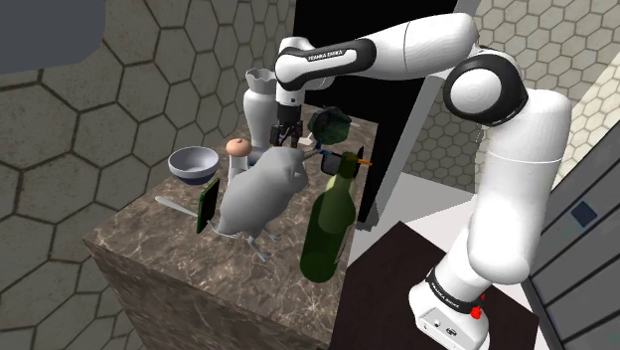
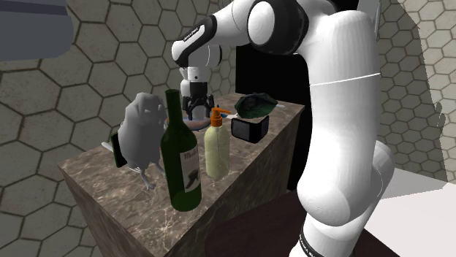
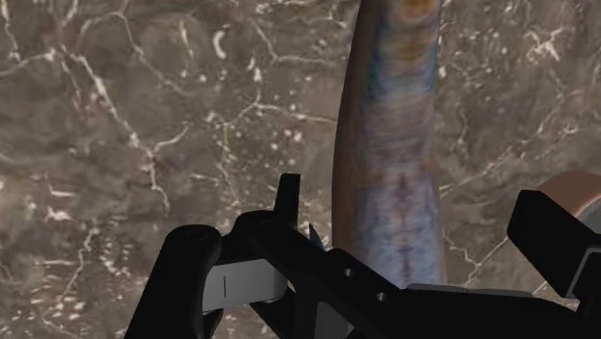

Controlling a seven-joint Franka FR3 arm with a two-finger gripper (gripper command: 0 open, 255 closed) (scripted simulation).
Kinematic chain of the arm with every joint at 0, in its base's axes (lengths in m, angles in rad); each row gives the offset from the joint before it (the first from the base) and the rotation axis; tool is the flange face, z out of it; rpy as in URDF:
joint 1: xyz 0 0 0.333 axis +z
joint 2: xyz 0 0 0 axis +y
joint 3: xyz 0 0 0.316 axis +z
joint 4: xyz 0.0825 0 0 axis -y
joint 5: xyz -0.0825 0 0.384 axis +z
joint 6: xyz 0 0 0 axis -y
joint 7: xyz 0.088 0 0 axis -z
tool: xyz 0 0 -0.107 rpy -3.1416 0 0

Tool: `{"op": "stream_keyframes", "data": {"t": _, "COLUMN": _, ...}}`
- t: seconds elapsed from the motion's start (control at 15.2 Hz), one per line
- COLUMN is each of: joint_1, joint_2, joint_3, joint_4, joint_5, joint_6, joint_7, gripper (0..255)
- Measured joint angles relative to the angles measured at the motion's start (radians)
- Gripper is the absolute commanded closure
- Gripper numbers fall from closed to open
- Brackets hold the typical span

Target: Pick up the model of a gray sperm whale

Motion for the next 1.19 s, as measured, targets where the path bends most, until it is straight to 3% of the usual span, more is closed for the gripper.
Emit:
{"op": "stream_keyframes", "data": {"t": 0.2, "joint_1": 0.002, "joint_2": 0.056, "joint_3": 0.007, "joint_4": 0.058, "joint_5": 0.008, "joint_6": -0.009, "joint_7": -0.004, "gripper": 0}}
{"op": "stream_keyframes", "data": {"t": 0.59, "joint_1": 0.003, "joint_2": 0.086, "joint_3": 0.009, "joint_4": 0.027, "joint_5": 0.012, "joint_6": 0.051, "joint_7": -0.012, "gripper": 0}}
{"op": "stream_keyframes", "data": {"t": 0.66, "joint_1": 0.003, "joint_2": 0.087, "joint_3": 0.009, "joint_4": 0.023, "joint_5": 0.012, "joint_6": 0.055, "joint_7": -0.013, "gripper": 255}}
{"op": "stream_keyframes", "data": {"t": 1.19, "joint_1": 0.003, "joint_2": 0.086, "joint_3": 0.009, "joint_4": 0.02, "joint_5": 0.012, "joint_6": 0.059, "joint_7": -0.013, "gripper": 255}}
